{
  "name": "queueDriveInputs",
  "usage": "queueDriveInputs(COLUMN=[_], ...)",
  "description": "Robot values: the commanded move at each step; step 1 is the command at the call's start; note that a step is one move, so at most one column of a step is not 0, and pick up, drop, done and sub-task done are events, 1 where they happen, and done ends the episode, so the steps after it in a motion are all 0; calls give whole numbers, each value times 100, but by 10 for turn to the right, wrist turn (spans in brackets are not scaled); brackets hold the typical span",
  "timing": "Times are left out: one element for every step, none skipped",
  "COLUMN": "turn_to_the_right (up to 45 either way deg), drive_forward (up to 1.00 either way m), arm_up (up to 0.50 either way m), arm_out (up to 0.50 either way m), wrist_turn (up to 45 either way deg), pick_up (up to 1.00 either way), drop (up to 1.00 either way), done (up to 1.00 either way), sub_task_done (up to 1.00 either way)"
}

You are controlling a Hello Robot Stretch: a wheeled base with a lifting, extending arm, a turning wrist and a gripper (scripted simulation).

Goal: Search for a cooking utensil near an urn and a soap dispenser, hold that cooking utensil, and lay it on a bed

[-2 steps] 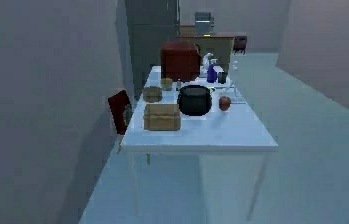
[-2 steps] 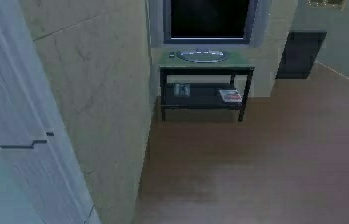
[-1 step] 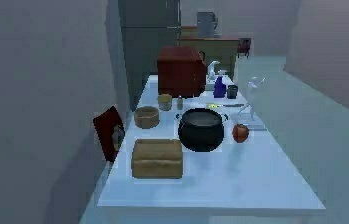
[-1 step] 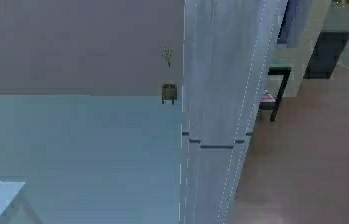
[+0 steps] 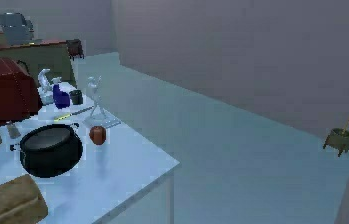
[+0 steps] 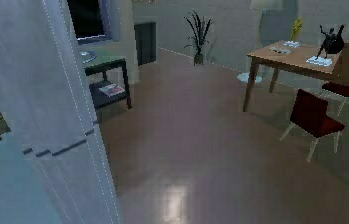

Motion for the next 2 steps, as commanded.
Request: queueDriveInputs(turn_to_the_right=[90, 0], drive_forward=[0, 25], arm_up=[0, 0], arm_out=[0, 0], wrist_turn=[0, 0], pick_up=[0, 0], drop=[0, 0], done=[0, 0], sub_task_done=[0, 0])
